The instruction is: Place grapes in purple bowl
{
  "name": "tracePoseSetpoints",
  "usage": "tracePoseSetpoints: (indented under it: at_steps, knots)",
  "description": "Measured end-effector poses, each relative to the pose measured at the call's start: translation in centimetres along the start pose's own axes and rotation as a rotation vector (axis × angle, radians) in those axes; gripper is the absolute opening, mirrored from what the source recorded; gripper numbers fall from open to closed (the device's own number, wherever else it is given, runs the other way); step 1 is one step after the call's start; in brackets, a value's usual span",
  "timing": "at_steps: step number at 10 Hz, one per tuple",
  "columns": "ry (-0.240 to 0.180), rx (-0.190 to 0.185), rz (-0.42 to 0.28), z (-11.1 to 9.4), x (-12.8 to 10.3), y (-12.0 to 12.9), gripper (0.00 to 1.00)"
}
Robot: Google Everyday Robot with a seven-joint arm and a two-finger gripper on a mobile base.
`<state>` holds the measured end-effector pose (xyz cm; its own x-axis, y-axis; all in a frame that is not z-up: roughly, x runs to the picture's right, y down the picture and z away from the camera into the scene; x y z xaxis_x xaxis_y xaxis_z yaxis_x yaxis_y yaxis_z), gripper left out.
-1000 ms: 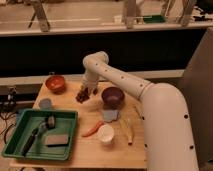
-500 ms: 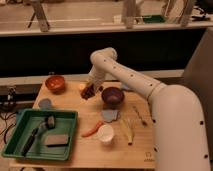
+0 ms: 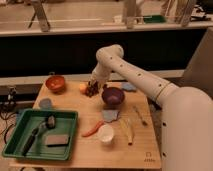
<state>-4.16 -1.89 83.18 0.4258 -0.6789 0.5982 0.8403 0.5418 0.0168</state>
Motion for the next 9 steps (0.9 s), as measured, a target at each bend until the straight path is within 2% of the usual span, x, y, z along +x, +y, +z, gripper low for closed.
tracePoseSetpoints:
  at_steps: [2,4,6,9]
  knots:
    - [0.012,0.014,0.025,-1.4,1.1,1.9,0.08]
    - [0.023,0.027,0.042,-2.5,1.5,2.5,0.08]
    - [0.029,0.028,0.059,-2.8,1.6,3.0,0.08]
    - [0.042,0.028,0.093,-3.8,2.8,5.5,0.08]
